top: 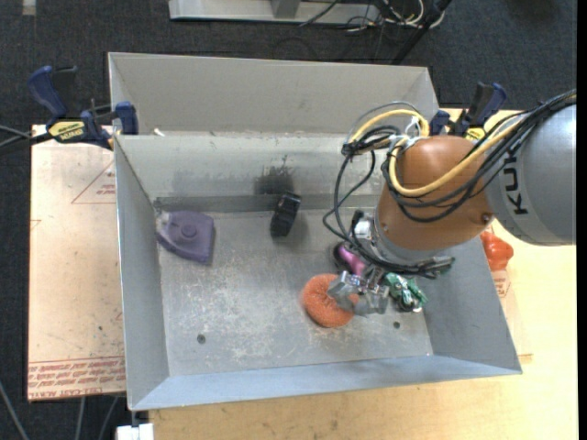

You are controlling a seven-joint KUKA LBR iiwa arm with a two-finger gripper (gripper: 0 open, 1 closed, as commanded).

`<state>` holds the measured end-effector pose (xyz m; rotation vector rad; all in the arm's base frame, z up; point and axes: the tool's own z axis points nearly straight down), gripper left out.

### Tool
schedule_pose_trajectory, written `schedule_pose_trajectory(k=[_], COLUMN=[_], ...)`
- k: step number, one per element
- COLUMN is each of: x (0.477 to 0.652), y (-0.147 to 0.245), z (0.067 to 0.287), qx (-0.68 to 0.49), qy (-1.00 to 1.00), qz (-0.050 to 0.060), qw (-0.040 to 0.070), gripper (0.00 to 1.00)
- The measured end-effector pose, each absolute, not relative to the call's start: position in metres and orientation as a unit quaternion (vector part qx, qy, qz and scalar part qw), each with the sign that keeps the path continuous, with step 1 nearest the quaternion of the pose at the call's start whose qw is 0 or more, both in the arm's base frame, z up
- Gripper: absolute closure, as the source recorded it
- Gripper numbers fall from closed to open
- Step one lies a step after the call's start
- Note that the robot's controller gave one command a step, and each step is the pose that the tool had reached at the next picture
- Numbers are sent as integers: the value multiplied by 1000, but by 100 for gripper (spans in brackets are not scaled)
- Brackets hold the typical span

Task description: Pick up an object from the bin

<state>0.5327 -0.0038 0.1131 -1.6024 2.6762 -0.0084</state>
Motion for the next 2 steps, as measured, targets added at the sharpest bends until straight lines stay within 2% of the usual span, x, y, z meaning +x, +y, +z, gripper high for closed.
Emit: schedule_pose_trajectory(k=[1, 2], x=[533, 533], y=[-4, -4], z=[113, 113], qx=[-514, -514], qy=[858, 858], qz=[-3, -2], qw=[11, 11], gripper=[0, 0])
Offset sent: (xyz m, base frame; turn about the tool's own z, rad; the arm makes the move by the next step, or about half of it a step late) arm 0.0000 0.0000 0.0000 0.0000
